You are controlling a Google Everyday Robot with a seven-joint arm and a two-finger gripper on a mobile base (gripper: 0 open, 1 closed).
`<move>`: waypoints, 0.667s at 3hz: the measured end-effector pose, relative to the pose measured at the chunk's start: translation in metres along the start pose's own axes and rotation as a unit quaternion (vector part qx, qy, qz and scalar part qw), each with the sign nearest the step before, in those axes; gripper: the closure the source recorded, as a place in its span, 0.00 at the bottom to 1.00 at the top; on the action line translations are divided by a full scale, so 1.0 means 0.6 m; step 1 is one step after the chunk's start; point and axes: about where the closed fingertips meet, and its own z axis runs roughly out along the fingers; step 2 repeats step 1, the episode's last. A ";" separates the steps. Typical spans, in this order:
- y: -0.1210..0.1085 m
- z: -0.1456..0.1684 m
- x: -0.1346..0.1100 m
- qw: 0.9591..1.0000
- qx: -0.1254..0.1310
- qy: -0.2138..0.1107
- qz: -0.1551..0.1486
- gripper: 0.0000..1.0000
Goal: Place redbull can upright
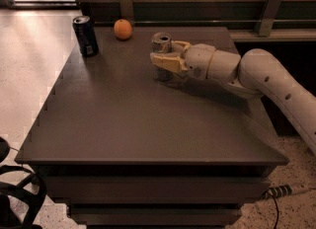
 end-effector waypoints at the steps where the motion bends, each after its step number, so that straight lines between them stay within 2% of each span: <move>1: 0.000 0.000 -0.003 1.000 0.000 0.000 0.000 0.89; 2: 0.000 0.000 -0.003 1.000 0.000 0.000 0.000 0.89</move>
Offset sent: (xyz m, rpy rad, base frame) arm 0.0000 0.0000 0.0000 0.0000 0.0000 0.0000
